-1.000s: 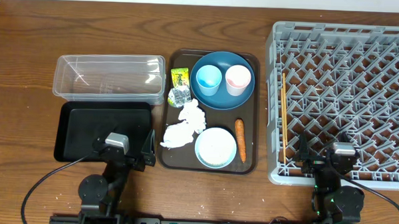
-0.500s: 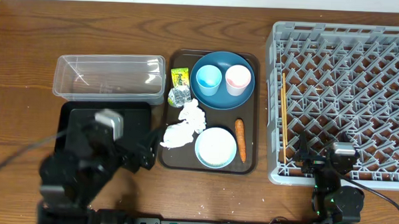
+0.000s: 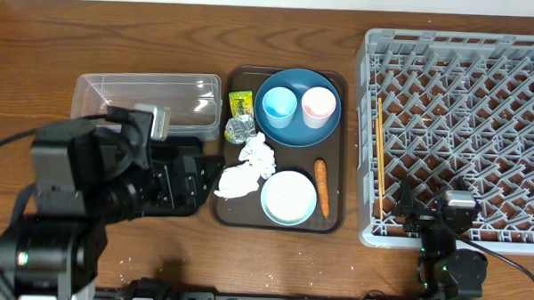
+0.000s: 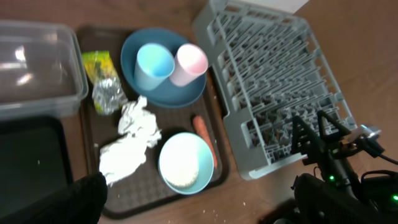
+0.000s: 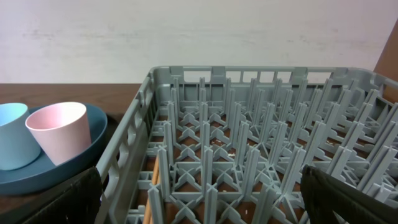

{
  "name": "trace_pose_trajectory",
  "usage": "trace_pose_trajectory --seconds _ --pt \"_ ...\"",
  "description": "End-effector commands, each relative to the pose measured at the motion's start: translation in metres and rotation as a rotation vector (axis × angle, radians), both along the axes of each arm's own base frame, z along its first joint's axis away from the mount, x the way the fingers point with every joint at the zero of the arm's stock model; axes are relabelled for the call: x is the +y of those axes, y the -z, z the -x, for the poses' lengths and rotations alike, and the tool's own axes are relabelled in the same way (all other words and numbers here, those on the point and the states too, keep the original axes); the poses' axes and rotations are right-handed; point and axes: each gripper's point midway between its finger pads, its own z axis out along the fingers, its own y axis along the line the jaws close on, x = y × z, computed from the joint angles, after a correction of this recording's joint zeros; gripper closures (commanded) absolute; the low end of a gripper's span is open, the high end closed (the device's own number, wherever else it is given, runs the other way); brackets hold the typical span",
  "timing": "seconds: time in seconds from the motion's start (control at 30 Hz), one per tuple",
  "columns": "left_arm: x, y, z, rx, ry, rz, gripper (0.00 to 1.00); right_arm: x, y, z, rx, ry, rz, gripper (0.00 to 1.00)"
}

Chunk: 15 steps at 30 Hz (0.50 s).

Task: Sort waste into correct bins and load items into the dishwasher rack
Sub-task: 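Move the left gripper over the crumpled white tissues on the tray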

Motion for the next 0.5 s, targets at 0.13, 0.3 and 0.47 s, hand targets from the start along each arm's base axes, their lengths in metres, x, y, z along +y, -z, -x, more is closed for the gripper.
trace_pose_trajectory --seconds 0.13,0.3,0.47 --pt "-0.003 0.005 -0.001 0.06 0.012 0.02 0.02 -0.001 0.001 0.0 0.0 0.007 -0.013 0.01" --pt "-0.003 0.011 0.006 0.103 0.009 0.023 0.16 -0.001 0.001 0.0 0.0 0.007 -0.013 0.01" --pt "0.003 0.025 0.016 0.18 -0.02 -0.012 0.44 -0.001 0.001 0.0 0.0 0.007 -0.013 0.01"
